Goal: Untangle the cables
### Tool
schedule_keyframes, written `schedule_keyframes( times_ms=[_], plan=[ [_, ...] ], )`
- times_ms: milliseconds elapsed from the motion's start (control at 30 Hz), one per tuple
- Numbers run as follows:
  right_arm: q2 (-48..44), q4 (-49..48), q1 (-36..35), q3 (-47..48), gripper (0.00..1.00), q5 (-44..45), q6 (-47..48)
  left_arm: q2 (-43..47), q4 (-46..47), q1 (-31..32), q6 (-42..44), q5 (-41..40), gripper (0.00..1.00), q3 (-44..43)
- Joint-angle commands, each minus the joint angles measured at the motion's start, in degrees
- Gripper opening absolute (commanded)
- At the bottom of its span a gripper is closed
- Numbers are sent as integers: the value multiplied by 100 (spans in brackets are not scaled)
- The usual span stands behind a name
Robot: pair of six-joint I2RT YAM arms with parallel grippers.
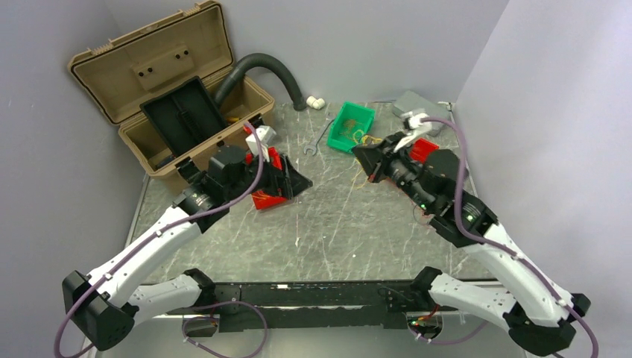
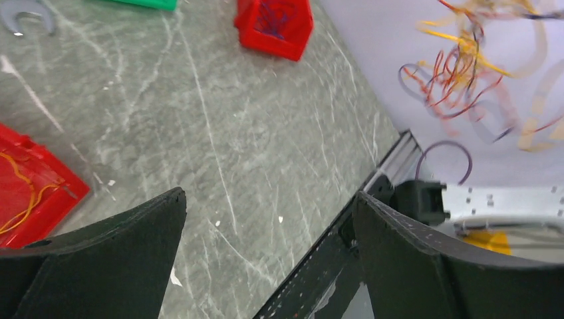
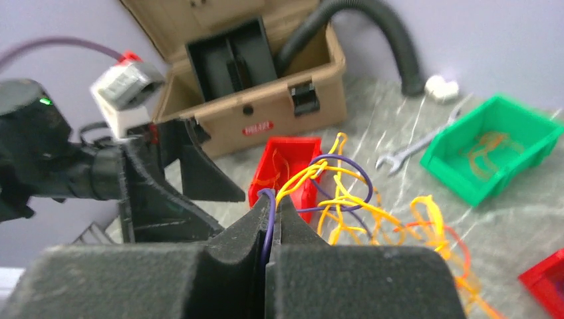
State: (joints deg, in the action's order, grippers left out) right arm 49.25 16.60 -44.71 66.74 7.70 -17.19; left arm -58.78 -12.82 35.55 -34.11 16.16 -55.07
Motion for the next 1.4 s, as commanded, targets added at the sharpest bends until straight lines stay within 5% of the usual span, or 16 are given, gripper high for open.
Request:
schedule_keyframes(
  times_ms=[0, 133, 400, 767, 1000, 1133, 1233, 1267, 1367],
  plan=[
    [340, 541, 1, -466, 0, -365, -1041, -59, 309, 454, 619, 110, 96, -197],
    [326, 138, 5, -1039, 0, -364, -2371, -74, 293, 568, 785, 147, 94, -132],
    [715, 969, 59, -1374, 0, 400, -4692, -134, 362, 578, 873, 361, 92, 162],
    [784, 341, 59, -1855, 0, 253, -5363, -678, 1222, 772, 268, 1655, 77, 319],
    [701, -55, 59, -1993, 0, 16, -5319, -1289, 1291, 1058, 255, 1738, 71, 88],
    [690, -76, 59, -2017, 0, -6, -5262, -1667, 1540, 1174, 121, 1926, 50, -60],
    [674, -38, 59, -2027, 0, 21, -5257, -1841, 1488, 1225, 167, 1946, 5, -244],
    [651, -11, 59, -2045, 1, 59, -5244, -1812, 1387, 1225, 207, 1900, 0, -285],
    [562, 34, 84, -2157, 30, 353, -5196, -1469, 1302, 1222, 345, 1794, 0, -309]
  ],
)
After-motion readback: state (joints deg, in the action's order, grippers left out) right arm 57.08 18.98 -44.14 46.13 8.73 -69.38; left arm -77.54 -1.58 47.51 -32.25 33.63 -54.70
